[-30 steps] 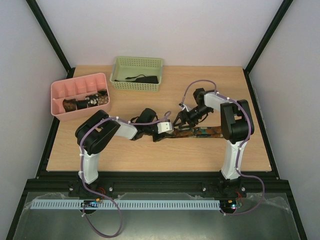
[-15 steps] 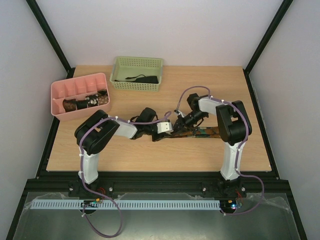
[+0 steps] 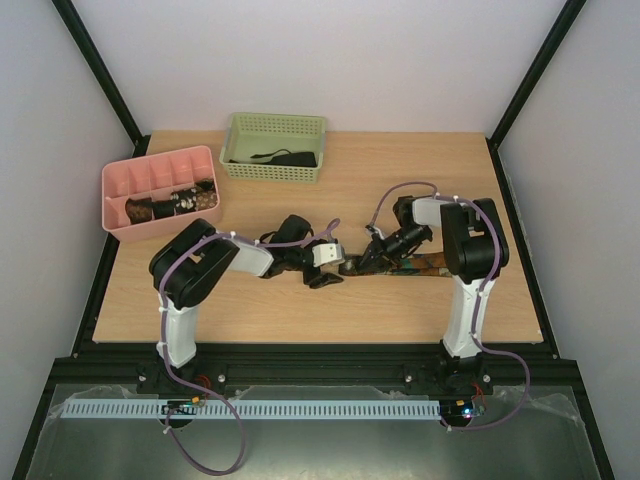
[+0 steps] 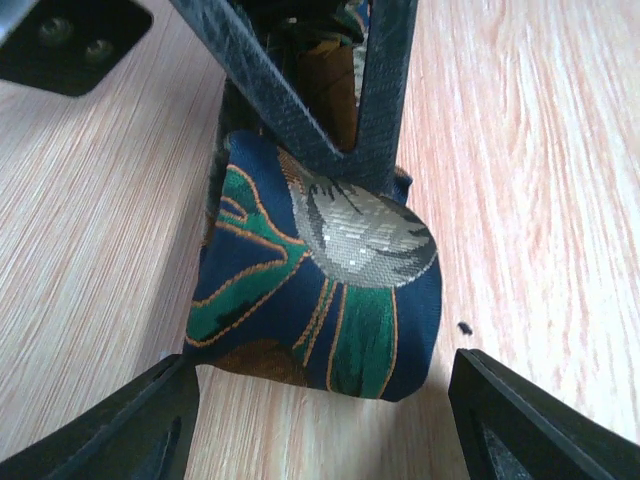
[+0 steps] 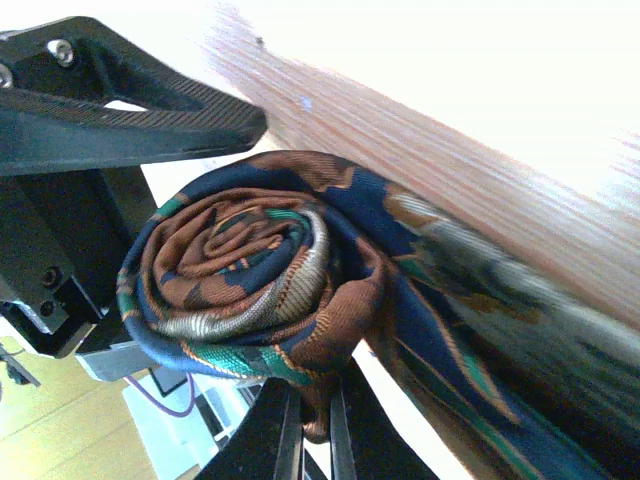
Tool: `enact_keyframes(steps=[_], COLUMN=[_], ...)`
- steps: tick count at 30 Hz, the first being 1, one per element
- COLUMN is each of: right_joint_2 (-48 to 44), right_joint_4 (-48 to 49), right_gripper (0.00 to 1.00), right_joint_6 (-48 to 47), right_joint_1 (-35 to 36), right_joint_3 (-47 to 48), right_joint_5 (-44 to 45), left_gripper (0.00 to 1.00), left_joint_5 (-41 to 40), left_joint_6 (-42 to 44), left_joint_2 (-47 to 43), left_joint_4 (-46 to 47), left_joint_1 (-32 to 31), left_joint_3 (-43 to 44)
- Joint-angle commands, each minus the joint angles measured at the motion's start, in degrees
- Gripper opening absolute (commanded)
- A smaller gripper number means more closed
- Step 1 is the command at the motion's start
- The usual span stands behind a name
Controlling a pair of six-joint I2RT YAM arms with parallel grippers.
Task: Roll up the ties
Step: Roll the tie at the center of the board.
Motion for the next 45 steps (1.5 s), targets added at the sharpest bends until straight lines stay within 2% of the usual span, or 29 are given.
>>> enact_keyframes(steps=[1, 6, 17, 20, 23, 26, 28, 31, 34, 39, 45], right_joint_2=[5.8, 7.9, 10.3, 10.3, 9.8, 8.4, 7.1, 3.1, -1.8, -4.9, -2.1], right_joint_4=[-2.7, -3.7, -8.4, -9.0, -9.8, -9.9, -10.1, -10.0, -9.5, -7.0, -4.7], right_gripper=[0.01, 0.01, 0.01, 0.01, 0.02, 0.10, 0.19, 0.40, 0.53, 0.58, 0.53], right_joint_6=[-0.9, -1.6, -6.0, -6.1, -6.5, -6.5, -6.6, -7.6, -8.4, -4.9, -3.1], right_joint_1=[-0.6, -0.9, -0.6, -0.2, 0.6, 1.0, 1.0, 0.6, 0.4, 1.5, 5.1], right_joint_3=[0.0, 1.2, 4.3, 4.9, 5.9, 6.6, 6.8, 6.3, 5.3, 4.5, 5.8], right_joint_5=[12.7, 13.7, 12.0, 10.8, 9.4, 7.0, 6.3, 6.0, 4.3, 0.1, 2.2], left_gripper=[0.73, 0.74, 0.70, 0.61, 0.46, 0.35, 0.30, 0.28, 0.28, 0.28, 0.29], left_joint_5=[4.5, 4.2, 3.3, 4.0, 4.2, 4.2, 3.7, 2.9, 2.2, 0.9, -0.1], left_joint_6=[-2.7, -6.0, -2.9, -1.3, -0.1, -0.9, -2.6, -4.6, -5.0, -6.8, -7.1], left_joint_2=[1.7, 5.7, 7.8, 7.6, 6.9, 6.1, 5.2, 4.5, 4.5, 4.6, 4.3], left_joint_4=[5.5, 11.0, 7.8, 5.5, 1.8, -2.1, -2.8, -4.4, -5.9, -6.8, -7.4], left_joint_1=[-0.6, -2.0, -3.3, -3.4, -3.4, -3.0, -2.3, -1.4, -1.1, -1.1, -1.1], left_joint_3=[-0.3, 2.2, 4.6, 5.3, 5.8, 5.5, 4.4, 3.7, 3.8, 4.2, 3.8])
